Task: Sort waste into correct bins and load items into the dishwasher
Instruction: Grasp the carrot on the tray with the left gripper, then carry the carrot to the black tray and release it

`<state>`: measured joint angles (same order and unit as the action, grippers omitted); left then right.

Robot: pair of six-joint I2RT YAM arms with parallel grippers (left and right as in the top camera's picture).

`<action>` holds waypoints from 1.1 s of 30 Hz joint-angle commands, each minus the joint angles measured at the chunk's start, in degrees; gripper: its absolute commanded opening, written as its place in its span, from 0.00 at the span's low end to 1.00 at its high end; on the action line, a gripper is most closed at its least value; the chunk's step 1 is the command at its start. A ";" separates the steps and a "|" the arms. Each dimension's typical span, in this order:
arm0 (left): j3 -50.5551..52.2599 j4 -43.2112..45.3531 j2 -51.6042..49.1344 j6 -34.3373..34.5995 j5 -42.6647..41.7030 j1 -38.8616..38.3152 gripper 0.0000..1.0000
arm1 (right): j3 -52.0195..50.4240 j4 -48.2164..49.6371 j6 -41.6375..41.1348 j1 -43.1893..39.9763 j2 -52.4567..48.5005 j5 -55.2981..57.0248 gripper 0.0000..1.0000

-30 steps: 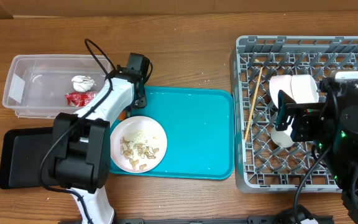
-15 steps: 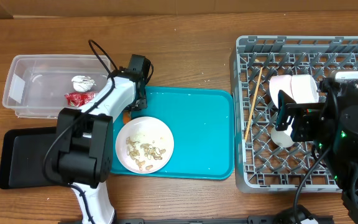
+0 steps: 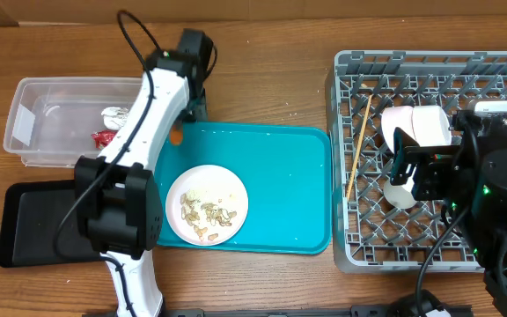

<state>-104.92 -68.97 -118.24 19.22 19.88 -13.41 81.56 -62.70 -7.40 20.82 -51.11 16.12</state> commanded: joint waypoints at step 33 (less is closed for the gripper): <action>53.81 10.01 42.21 24.55 -15.17 43.39 0.14 | 0.85 0.20 0.33 0.11 0.31 0.76 1.00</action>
<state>-54.30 -62.24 -76.36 44.21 10.46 26.81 81.56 -62.65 -7.42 20.82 -51.11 16.47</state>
